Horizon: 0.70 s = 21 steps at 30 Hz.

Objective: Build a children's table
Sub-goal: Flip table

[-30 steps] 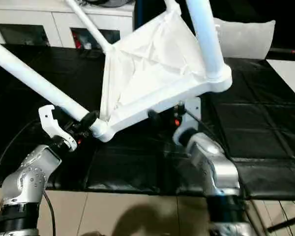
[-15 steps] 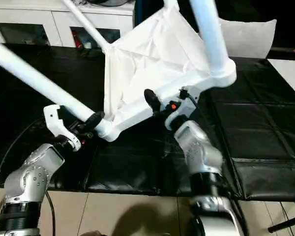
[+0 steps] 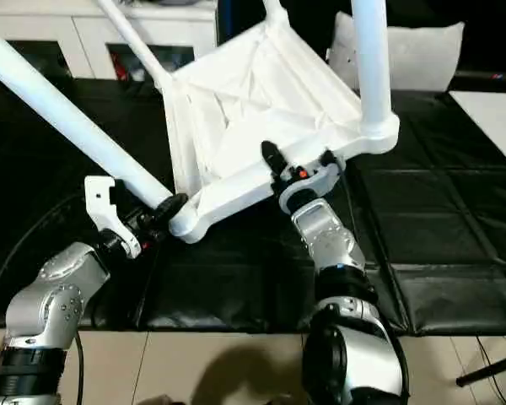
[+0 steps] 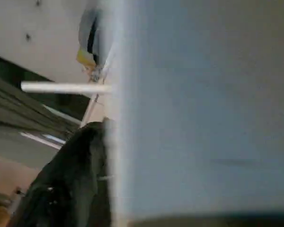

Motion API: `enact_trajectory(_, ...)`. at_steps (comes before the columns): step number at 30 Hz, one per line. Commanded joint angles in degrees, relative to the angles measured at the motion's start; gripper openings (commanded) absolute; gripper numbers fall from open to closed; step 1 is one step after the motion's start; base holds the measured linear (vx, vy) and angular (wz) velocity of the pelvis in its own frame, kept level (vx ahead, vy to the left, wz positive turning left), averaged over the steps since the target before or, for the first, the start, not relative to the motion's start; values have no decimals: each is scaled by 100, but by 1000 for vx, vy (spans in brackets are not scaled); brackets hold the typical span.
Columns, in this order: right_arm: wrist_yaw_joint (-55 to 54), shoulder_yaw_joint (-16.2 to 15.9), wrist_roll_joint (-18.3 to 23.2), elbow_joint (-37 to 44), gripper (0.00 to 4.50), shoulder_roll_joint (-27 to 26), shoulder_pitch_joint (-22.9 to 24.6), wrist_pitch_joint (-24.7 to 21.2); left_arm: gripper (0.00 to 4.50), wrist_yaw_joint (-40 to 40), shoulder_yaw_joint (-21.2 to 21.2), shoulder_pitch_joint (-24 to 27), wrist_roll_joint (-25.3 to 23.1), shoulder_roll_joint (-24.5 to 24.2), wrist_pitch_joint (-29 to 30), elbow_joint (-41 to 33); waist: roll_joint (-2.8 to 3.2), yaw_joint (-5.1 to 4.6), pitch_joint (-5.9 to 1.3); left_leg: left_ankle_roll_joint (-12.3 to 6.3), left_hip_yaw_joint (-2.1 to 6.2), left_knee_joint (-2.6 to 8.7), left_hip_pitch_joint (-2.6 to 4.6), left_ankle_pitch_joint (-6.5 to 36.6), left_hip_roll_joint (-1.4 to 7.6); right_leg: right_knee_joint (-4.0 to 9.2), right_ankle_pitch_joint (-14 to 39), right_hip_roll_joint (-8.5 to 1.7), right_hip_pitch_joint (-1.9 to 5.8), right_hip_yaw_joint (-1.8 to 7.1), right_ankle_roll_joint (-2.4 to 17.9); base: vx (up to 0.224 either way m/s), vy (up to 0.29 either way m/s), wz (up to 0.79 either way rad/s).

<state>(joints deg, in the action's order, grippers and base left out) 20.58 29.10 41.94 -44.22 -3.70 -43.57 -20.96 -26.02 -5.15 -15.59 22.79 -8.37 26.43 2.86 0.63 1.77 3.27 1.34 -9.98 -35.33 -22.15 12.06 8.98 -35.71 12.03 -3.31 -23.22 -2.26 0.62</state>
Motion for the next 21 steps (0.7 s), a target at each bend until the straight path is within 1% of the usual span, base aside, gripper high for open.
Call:
enact_trajectory(1,467,-99,243,158,336,-91,-560,-52,199,-323,559,245,8,75,327,277,-14,59,-457,-776,94,338,92,-455,380,218,-1097,-504,356,240,1821,0,0,0)
enact_trajectory(2,488,-100,225,135,312,-77,-566,-46,199,-329,562,251,2,68,322,275,-6,59,-446,-752,94,345,90,-308,385,237,-844,-505,349,233,1827,0,0,0)
enact_trajectory(3,504,-108,193,111,312,-60,-569,-30,199,-334,566,254,-10,56,319,274,-4,66,-436,-711,89,349,98,-202,392,252,-657,-501,342,237,1805,0,0,0)
enact_trajectory(4,528,-98,183,71,305,-49,-582,-16,199,-345,565,256,-23,51,315,278,12,72,-429,-654,91,360,104,-131,399,261,-516,-500,338,235,1780,0,0,0)
enact_trajectory(5,537,-94,174,49,301,-43,-588,-1,199,-351,562,255,-34,47,315,282,6,69,-428,-629,89,362,109,-108,399,263,-475,-493,334,235,1771,0,0,0)
enact_trajectory(6,559,-89,158,7,301,-30,-597,28,199,-363,560,255,-59,36,314,290,17,69,-426,-582,91,366,108,-66,398,267,-432,-492,335,235,1761,0,0,0)
enact_trajectory(8,590,-113,142,23,273,-23,-575,36,199,-390,591,255,-95,4,313,288,34,71,-425,-523,95,373,112,-10,398,267,-384,-491,334,235,1744,0,0,0)
enact_trajectory(9,591,-117,136,20,266,-19,-573,38,199,-396,615,253,-127,-17,303,290,23,65,-424,-496,95,377,109,24,396,270,-367,-486,336,235,1735,0,0,0)
enact_trajectory(11,590,-124,129,33,259,-16,-557,43,199,-423,672,250,-201,-63,241,297,22,73,-424,-473,96,380,108,51,392,275,-339,-491,340,236,1716,0,0,0)
enact_trajectory(13,587,-126,121,28,236,-12,-553,54,199,-410,688,251,-241,-81,205,299,24,73,-427,-464,96,379,107,35,392,272,-366,-488,339,236,1712,0,0,0)
enact_trajectory(14,589,-131,108,24,227,-7,-550,66,199,-412,705,251,-279,-98,151,297,15,72,-427,-463,94,378,103,27,390,272,-389,-489,342,236,1710,0,0,0)
enact_trajectory(17,562,-121,69,-10,211,16,-551,151,199,-355,655,218,-338,-105,22,326,21,82,-441,-497,98,368,104,-69,391,253,-515,-489,342,232,1720,0,0,0)
enact_trajectory(18,550,-116,64,-13,206,20,-554,172,234,-353,625,207,-329,-102,11,318,18,82,-442,-519,97,363,98,-97,388,247,-564,-488,342,230,1730,0,0,0)
enact_trajectory(19,516,-109,49,-8,200,29,-560,213,255,-334,551,182,-288,-85,1,296,18,84,-444,-527,94,361,101,-97,387,248,-569,-488,340,229,1734,0,0,0)
enact_trajectory(20,484,-105,33,-10,197,40,-568,255,269,-309,484,159,-251,-65,-17,282,14,87,-445,-546,95,358,98,-115,387,244,-590,-489,343,230,1744,0,0,0)
enact_trajectory(21,474,-103,26,-10,197,56,-576,279,269,-313,434,144,-189,-57,25,268,14,91,-445,-550,92,355,96,-115,385,246,-587,-492,344,230,1753,0,0,0)
